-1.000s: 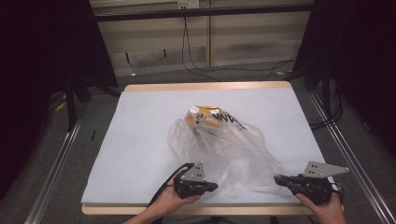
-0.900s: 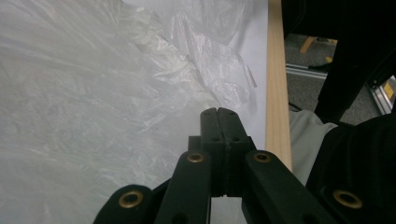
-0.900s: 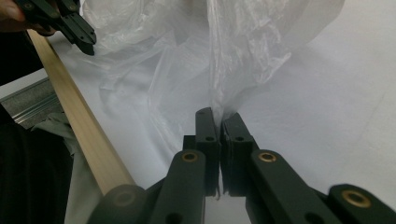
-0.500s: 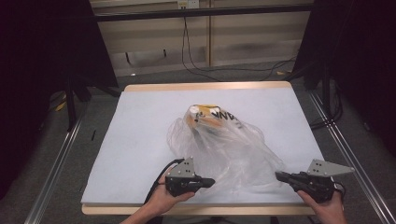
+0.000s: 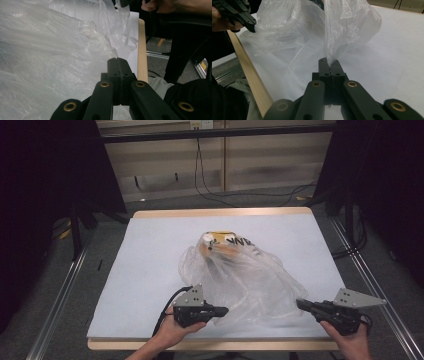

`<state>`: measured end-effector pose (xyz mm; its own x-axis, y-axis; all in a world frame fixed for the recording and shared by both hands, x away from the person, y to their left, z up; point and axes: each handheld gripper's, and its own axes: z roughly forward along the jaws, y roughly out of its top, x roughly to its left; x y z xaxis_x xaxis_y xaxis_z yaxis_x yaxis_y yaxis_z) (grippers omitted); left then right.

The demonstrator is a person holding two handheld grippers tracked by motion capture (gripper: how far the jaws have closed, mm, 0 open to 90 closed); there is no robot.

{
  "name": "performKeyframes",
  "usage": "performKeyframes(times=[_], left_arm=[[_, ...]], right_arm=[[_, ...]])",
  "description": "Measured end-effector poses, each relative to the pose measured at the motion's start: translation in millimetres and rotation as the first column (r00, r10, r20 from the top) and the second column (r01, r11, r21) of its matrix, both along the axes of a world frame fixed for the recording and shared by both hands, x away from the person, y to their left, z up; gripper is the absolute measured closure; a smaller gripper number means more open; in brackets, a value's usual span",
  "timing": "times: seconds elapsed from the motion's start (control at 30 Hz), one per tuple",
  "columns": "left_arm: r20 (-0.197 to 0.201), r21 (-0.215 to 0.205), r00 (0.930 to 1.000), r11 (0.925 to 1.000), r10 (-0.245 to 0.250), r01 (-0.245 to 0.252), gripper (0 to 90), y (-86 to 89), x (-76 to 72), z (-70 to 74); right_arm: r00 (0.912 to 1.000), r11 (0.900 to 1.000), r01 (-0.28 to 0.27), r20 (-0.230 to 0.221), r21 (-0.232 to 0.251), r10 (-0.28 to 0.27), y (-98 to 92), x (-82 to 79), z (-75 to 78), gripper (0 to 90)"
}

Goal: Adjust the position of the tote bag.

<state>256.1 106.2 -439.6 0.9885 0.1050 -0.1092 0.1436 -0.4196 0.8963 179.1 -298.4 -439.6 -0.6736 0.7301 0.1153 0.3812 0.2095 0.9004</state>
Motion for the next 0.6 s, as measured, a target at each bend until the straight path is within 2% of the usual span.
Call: performKeyframes(times=[0.03,0.07,0.17,0.2,0.37,0.4,0.43,0.47,0.6], left_arm=[[0.006,0.003,1.0000,1.0000,0.002,-0.002,90.0,0.8,0.2,1.6],[0.005,-0.019,0.9999,0.9998,0.009,-0.009,90.0,1.8,0.8,4.0],[0.015,-0.017,0.9996,0.9996,0.023,-0.023,90.0,4.8,2.7,7.2],[0.016,-0.024,0.9991,0.9990,0.039,-0.039,90.0,6.0,3.3,8.3],[0.024,-0.048,0.9982,0.9974,0.055,-0.054,90.0,12.4,7.9,16.1],[0.018,-0.048,0.9984,0.9975,0.054,-0.053,90.0,13.3,8.4,17.2],[0.016,-0.068,0.9987,0.9966,0.048,-0.047,90.0,13.0,8.7,17.6],[0.024,-0.056,0.9985,0.9973,0.049,-0.047,90.0,13.6,8.8,19.3],[0.031,-0.079,0.9992,0.9966,0.027,-0.024,90.0,13.9,8.2,25.3]], right_arm=[[1.0000,1.000,0.001,0.006,0.003,-0.001,1.0,0.3,1.2,90.0],[0.9999,1.000,-0.005,0.010,0.007,0.005,1.6,0.8,1.9,90.0],[0.9999,1.000,-0.012,0.013,0.009,0.011,3.6,1.2,3.2,90.0],[0.9998,1.000,-0.017,0.014,0.015,0.017,4.8,1.5,4.1,90.0],[0.9990,0.999,-0.030,0.033,0.032,0.028,7.5,5.3,11.5,90.0],[0.9989,0.999,-0.031,0.037,0.036,0.030,8.0,6.4,13.4,90.0],[0.9987,0.999,-0.034,0.040,0.039,0.032,8.4,7.2,14.4,90.0],[0.9984,0.998,-0.040,0.043,0.043,0.038,8.8,8.0,15.8,90.0],[0.9969,0.997,-0.055,0.058,0.047,0.053,11.8,10.3,22.1,90.0]])
